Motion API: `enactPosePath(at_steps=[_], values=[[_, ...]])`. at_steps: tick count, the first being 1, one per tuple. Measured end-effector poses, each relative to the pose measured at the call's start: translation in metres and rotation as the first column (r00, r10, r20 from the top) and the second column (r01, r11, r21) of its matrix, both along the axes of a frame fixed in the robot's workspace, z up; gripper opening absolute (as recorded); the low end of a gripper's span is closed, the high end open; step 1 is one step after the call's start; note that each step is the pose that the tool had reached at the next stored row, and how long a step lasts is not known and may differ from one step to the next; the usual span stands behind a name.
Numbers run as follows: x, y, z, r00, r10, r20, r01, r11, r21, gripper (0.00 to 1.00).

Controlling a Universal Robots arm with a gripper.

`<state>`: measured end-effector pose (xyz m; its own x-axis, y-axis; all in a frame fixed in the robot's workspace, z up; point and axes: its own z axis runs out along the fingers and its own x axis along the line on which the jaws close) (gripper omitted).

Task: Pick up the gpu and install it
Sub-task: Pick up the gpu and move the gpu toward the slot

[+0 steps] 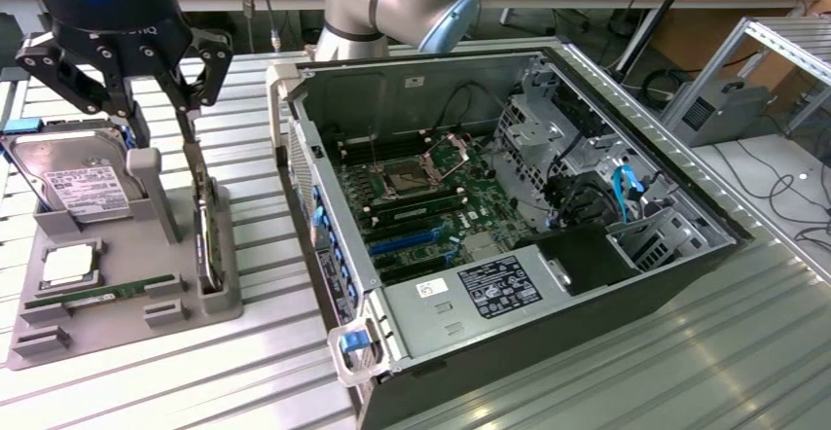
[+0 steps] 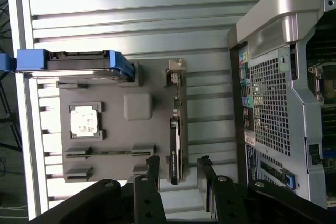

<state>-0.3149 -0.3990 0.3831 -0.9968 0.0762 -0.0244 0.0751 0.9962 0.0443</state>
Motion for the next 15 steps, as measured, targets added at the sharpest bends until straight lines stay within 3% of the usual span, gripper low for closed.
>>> enactPosePath(at_steps=[15], values=[[-0.0047,0.0000,-0.0012,1.0000,0.000,0.0000,0.000,1.0000,0.0000,0.42]])
